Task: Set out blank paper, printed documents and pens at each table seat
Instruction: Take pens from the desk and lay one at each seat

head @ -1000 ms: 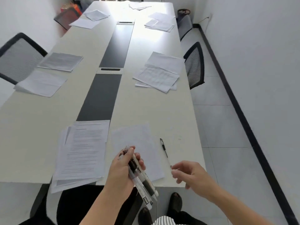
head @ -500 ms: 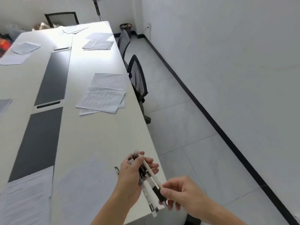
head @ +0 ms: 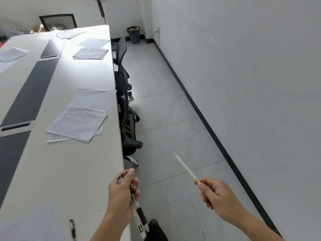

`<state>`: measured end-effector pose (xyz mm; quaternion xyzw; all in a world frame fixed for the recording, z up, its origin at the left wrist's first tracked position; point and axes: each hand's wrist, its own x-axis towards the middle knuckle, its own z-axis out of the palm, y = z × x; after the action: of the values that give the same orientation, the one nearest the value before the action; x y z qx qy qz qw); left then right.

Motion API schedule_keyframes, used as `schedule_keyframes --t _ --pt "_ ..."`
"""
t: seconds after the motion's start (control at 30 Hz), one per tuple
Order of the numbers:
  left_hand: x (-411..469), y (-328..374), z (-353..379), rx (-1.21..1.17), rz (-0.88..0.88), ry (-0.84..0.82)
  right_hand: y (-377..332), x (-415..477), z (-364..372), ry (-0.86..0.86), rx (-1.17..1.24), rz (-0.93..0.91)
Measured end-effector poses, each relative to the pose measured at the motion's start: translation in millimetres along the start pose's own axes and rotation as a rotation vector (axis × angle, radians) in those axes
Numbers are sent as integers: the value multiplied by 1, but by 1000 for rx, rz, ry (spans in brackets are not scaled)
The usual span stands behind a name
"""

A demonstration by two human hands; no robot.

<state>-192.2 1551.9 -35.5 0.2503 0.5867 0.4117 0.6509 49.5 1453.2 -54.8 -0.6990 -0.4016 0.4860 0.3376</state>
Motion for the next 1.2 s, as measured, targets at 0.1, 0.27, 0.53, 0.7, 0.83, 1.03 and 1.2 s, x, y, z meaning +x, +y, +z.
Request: schedule_keyframes --t 0.1,0.27,0.53,0.7,0.83,1.03,1.2 --pt "34 11 8 -4 8 33 -7 42 -17 23 8 -4" --pt "112 36 42 -68 1 58 -30 120 -47 34 -5 7" --pt "227 136 130 -74 46 -63 -106 253 -81 77 -16 11" --pt "277 179 151 -96 103 -17 -139 332 -85 -9 -1 22" --pt "322 195 156 -142 100 109 -159 415 -98 -100 -35 27" --pt "394 228 186 -244 119 320 -200 564 -115 -242 -161 -44" --pt "428 266 216 -325 174 432 -260 677 -109 -409 -285 -106"
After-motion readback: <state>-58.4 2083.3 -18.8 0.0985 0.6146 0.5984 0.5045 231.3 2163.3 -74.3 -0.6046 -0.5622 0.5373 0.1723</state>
